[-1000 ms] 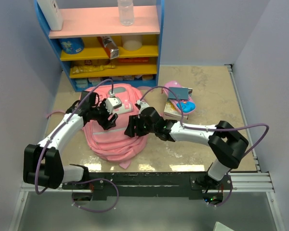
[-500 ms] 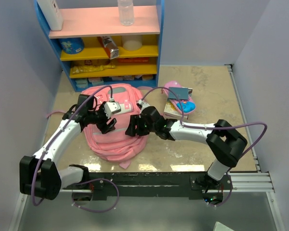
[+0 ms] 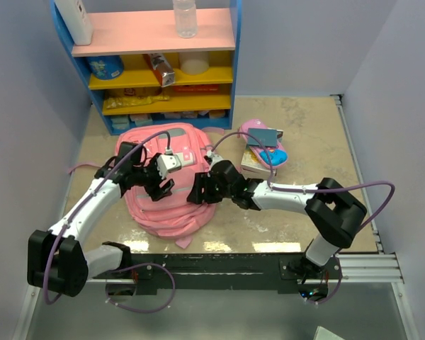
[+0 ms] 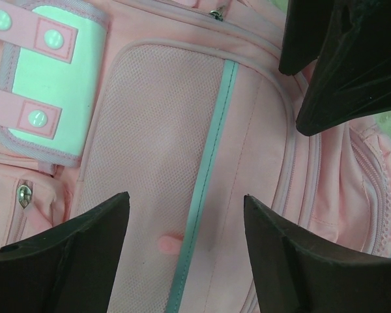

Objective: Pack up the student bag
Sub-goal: Unzip the student bag at the center of the board.

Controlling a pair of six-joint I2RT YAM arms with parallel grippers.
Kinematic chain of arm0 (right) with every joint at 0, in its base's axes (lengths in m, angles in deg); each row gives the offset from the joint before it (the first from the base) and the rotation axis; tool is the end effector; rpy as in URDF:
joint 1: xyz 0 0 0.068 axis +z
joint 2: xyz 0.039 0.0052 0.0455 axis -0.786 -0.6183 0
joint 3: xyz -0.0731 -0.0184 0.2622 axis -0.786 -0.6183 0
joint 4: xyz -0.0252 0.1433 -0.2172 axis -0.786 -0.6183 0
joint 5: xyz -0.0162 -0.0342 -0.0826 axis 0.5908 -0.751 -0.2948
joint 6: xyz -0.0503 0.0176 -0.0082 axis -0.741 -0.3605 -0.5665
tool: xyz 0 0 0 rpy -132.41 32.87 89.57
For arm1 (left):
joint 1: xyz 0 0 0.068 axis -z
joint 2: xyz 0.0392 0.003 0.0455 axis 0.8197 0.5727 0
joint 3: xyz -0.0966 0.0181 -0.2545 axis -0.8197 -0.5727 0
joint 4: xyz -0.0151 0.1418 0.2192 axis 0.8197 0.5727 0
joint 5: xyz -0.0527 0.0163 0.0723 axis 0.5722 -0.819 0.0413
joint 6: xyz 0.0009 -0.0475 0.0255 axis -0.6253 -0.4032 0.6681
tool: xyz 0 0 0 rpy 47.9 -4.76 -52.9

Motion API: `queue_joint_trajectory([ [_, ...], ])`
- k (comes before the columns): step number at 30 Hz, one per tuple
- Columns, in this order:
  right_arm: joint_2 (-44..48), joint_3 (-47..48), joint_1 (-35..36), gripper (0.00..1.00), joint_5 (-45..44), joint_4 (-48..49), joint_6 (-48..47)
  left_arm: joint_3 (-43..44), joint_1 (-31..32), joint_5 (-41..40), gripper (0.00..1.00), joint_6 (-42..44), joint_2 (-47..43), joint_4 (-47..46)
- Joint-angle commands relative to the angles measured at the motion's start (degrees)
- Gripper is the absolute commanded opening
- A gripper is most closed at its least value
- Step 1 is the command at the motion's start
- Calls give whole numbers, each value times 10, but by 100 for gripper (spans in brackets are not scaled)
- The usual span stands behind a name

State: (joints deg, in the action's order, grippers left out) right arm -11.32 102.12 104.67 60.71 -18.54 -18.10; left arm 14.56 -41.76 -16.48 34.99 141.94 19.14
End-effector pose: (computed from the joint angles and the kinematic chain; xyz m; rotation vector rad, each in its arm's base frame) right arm 0.2078 0.2816 0.1889 -0.2603 2.3774 1.0314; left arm 0.2191 -0.0709 0.2387 1.2287 2.0469 -0.4901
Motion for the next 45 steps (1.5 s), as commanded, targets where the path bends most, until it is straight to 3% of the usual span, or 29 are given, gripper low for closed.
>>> queue_joint_trajectory([
  [1, -3, 26, -1, 61, 11, 45, 15, -12, 8, -2, 75, 9, -15, -10],
  [28, -43, 66, -33, 50, 86, 195, 118, -29, 8, -3, 79, 71, -66, 51],
  [30, -46, 80, -33, 49, 88, 188, 112, -35, 8, -3, 80, 77, -67, 52],
  [34, -20, 82, -34, 51, 50, 75, 88, -47, 9, -22, 80, 86, -80, 52],
  [40, 9, 22, -33, 54, 52, 66, 113, -50, 11, -24, 82, 94, -98, 56],
  [45, 10, -9, -31, 53, 73, 91, 133, -71, 23, -41, 89, 118, -106, 59],
])
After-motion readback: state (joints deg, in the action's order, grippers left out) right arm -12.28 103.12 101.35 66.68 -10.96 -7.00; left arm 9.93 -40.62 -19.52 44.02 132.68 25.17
